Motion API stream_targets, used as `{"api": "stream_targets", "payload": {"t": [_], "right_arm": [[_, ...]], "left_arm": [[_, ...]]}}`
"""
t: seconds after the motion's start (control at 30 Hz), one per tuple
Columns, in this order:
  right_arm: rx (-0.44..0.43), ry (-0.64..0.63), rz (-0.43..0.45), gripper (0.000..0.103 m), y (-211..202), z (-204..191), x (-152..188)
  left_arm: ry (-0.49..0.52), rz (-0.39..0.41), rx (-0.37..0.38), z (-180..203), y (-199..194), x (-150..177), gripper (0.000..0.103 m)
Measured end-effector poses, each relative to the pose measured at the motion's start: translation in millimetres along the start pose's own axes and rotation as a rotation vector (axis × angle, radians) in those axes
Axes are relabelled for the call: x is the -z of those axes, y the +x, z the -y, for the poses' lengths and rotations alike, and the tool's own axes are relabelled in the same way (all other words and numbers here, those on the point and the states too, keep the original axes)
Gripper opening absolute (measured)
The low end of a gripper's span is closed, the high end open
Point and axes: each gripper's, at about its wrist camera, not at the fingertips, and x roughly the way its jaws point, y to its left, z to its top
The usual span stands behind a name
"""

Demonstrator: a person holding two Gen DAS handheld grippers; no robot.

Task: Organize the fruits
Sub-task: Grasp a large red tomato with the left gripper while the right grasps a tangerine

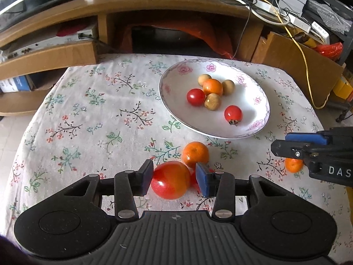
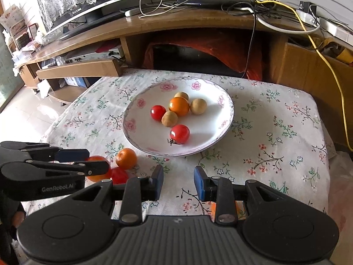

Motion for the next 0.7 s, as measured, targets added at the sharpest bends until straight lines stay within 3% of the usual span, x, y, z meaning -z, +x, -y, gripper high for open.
{"api": "stream_targets", "payload": {"t": [0.1,0.27,0.7], "right_arm": [[0.003,0.013,0.003,0.030,-1.5,5.7,-0.7],[0.029,0.058,0.000,0.030,-2.2,22.4,-0.1],[0.059,0.136,-0.051,0.031,6.8,52.9,10.8]], "left_arm": [[0.008,-0.004,-0.005,-0.2,3.7,0.8,0.055],[-0.051,-0.031,0.031,-9.2,11.2,0.7,0.054],[-0.046,-0.025,0.046,-3.7,8.9,2.6,0.053]]}}
